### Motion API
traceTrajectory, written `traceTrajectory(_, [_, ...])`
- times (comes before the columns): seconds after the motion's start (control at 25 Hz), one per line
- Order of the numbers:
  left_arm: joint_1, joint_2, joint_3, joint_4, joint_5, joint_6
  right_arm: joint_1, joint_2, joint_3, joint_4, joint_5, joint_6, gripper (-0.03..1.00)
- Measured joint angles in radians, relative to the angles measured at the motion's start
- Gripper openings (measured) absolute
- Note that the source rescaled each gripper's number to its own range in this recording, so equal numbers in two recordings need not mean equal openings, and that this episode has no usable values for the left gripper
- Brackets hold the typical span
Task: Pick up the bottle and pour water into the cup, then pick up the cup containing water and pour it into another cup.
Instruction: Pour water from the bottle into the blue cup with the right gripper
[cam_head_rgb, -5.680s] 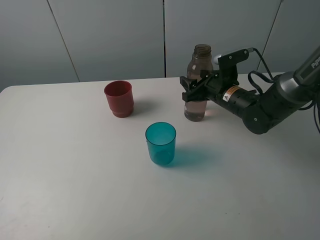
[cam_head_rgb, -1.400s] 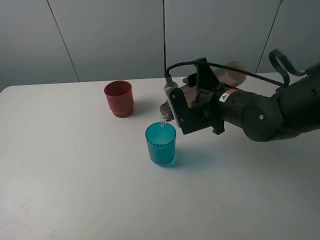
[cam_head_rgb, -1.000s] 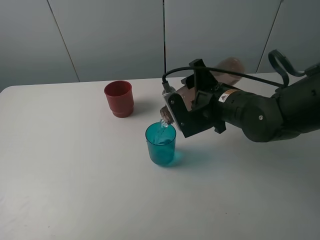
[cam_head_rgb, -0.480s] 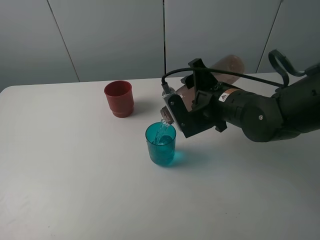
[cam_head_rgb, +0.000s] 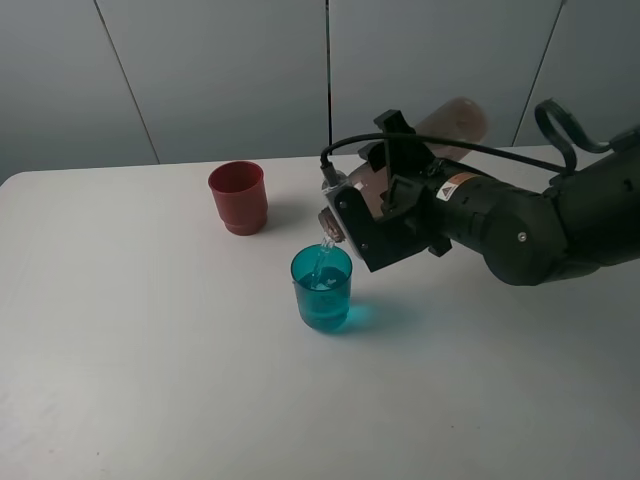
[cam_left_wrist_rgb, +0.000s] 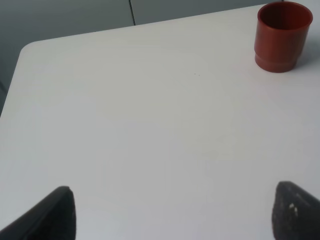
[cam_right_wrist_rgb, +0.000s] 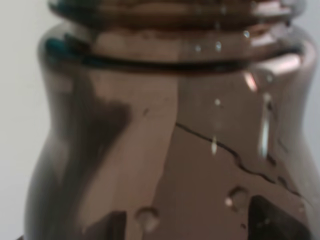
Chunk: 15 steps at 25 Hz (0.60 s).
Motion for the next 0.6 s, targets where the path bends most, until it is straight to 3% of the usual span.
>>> traceTrajectory(0.6, [0.000,0.000,0.000,0.000,0.000,0.000,0.000,0.000,0.000,-0.050,-0.031,0.000,0.02])
